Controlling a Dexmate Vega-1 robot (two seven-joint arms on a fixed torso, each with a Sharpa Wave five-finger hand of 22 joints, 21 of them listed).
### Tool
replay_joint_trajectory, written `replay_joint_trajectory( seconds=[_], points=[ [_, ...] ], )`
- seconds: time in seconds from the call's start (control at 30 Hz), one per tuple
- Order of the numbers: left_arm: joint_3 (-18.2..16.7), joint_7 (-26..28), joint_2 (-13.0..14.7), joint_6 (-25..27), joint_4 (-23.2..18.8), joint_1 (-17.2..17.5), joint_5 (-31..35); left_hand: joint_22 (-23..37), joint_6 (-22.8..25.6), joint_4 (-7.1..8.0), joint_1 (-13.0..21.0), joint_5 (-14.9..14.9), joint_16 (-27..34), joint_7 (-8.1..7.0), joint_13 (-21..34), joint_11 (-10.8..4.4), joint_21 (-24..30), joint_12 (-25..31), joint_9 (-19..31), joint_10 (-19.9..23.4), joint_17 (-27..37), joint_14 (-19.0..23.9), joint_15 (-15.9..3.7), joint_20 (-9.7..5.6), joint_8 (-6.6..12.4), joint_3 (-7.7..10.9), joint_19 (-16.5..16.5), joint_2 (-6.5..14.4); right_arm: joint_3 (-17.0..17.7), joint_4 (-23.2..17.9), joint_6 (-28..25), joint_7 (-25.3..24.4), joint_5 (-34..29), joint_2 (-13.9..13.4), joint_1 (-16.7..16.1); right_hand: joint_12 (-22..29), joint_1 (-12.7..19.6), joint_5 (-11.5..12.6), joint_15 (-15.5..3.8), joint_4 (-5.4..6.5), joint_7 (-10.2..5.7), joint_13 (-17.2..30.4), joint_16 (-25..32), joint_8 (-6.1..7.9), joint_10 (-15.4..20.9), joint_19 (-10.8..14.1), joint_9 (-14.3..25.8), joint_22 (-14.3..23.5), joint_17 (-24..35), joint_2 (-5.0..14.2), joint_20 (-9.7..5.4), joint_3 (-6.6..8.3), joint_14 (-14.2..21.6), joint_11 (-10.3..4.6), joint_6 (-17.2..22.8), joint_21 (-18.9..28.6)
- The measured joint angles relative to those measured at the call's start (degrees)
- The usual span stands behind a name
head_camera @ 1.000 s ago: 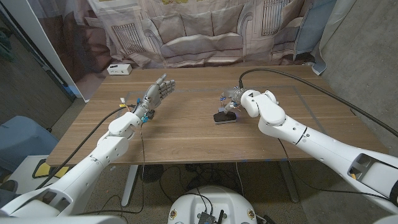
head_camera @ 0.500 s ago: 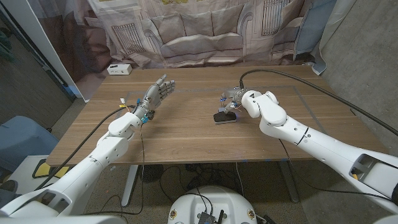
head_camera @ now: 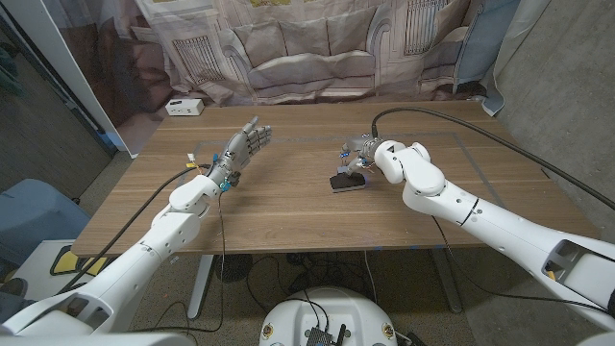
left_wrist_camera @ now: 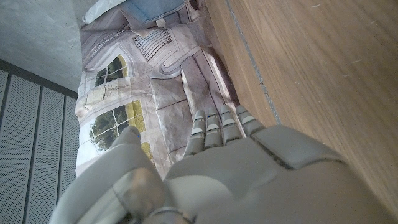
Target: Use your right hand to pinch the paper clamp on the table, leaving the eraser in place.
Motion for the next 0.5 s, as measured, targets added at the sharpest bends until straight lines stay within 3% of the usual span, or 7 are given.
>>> replay_joint_trajectory(
  seconds=[0.5],
  points=[
    [0.03, 0.09, -0.11, -0.07, 0.19, 0.17, -0.13, 0.00, 0.00, 0.00, 0.00, 0.00, 0.00, 0.00, 0.00, 0.00, 0.00, 0.00, 0.00, 0.00, 0.00, 0.00, 0.00, 0.00, 0.00, 0.46, 0.00, 0.00, -0.02, 0.21, 0.21, -1.57, 0.24, -0.05, -0.29, 0.23, 0.60, 0.00, -0.52, 0.00, -0.68, 0.00, 0.89, 0.77, 3.73, 1.37, -0.02, 0.00, 0.26, 0.60, 0.06, -0.47, 1.96, -0.04, 3.46, 0.00]
  ],
)
